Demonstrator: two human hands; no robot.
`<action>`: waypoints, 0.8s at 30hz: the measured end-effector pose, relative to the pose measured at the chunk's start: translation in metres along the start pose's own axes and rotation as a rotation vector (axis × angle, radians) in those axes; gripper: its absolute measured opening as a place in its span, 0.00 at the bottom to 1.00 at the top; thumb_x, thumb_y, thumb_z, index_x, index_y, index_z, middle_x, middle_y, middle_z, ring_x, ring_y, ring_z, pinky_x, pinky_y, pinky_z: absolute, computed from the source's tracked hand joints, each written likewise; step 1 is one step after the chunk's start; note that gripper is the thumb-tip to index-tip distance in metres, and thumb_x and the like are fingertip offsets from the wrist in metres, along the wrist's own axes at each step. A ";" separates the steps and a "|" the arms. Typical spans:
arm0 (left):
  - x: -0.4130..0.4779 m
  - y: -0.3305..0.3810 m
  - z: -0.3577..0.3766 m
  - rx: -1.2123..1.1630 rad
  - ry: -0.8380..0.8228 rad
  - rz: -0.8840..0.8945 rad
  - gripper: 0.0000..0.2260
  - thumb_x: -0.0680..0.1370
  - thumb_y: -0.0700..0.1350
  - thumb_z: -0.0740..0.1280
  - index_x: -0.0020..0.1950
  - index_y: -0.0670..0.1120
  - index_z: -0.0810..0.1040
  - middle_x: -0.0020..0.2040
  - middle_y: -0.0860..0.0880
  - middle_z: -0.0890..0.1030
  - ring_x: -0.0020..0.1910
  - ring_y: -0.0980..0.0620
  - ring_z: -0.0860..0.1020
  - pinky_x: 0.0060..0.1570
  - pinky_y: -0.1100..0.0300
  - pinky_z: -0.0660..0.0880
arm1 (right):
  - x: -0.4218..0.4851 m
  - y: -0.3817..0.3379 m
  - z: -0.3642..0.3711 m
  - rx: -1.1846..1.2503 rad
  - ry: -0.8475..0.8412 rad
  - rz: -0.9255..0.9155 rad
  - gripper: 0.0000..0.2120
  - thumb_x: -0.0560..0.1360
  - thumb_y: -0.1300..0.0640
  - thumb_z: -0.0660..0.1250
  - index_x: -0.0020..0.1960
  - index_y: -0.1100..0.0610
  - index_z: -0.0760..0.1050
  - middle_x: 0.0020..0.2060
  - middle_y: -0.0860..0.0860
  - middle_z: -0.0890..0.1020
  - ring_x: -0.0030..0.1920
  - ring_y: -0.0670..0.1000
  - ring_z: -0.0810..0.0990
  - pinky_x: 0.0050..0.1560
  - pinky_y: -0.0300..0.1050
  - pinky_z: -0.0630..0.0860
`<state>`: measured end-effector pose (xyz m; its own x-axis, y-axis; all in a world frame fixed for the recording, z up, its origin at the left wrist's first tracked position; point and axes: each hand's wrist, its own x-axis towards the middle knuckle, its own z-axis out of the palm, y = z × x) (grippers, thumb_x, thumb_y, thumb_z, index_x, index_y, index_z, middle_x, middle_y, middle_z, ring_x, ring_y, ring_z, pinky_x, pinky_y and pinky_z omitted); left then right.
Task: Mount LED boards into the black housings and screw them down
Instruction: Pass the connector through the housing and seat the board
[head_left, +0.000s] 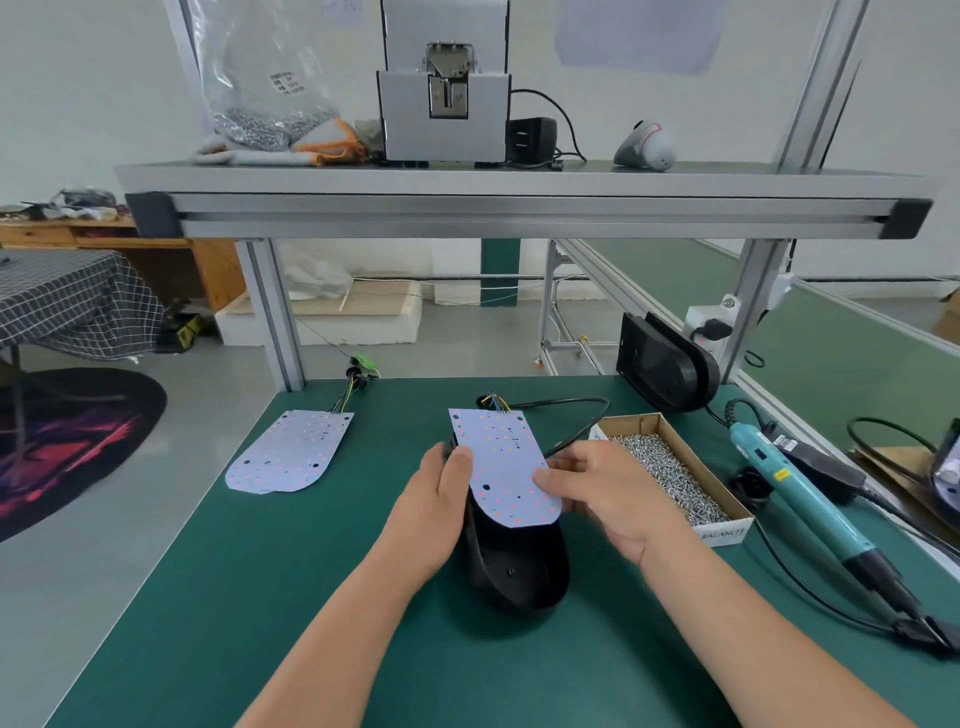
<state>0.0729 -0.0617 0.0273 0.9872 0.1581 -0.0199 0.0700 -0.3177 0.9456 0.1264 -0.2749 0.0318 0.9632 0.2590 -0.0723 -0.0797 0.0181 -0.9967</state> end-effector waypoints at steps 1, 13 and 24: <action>0.001 -0.001 0.002 -0.032 0.010 0.010 0.28 0.76 0.71 0.53 0.59 0.53 0.78 0.55 0.58 0.83 0.62 0.51 0.79 0.62 0.51 0.76 | 0.000 0.000 0.000 -0.027 0.006 -0.005 0.11 0.75 0.69 0.75 0.57 0.68 0.82 0.49 0.59 0.88 0.48 0.56 0.85 0.46 0.47 0.80; 0.010 -0.006 0.000 -0.306 0.294 -0.015 0.19 0.82 0.63 0.57 0.48 0.49 0.77 0.40 0.60 0.79 0.43 0.54 0.76 0.46 0.56 0.71 | -0.008 0.004 0.012 -0.138 -0.045 0.004 0.05 0.78 0.67 0.72 0.45 0.60 0.79 0.41 0.54 0.82 0.42 0.51 0.77 0.44 0.42 0.72; 0.005 0.004 0.002 -0.611 0.140 -0.100 0.28 0.82 0.73 0.53 0.52 0.60 0.89 0.55 0.51 0.89 0.55 0.51 0.87 0.57 0.49 0.80 | -0.015 0.000 0.019 0.267 -0.116 0.006 0.03 0.84 0.59 0.65 0.52 0.58 0.75 0.47 0.58 0.82 0.43 0.56 0.80 0.42 0.47 0.74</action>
<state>0.0784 -0.0639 0.0308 0.9493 0.2931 -0.1138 0.0255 0.2891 0.9570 0.1072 -0.2608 0.0340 0.9280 0.3681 -0.0579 -0.1649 0.2663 -0.9497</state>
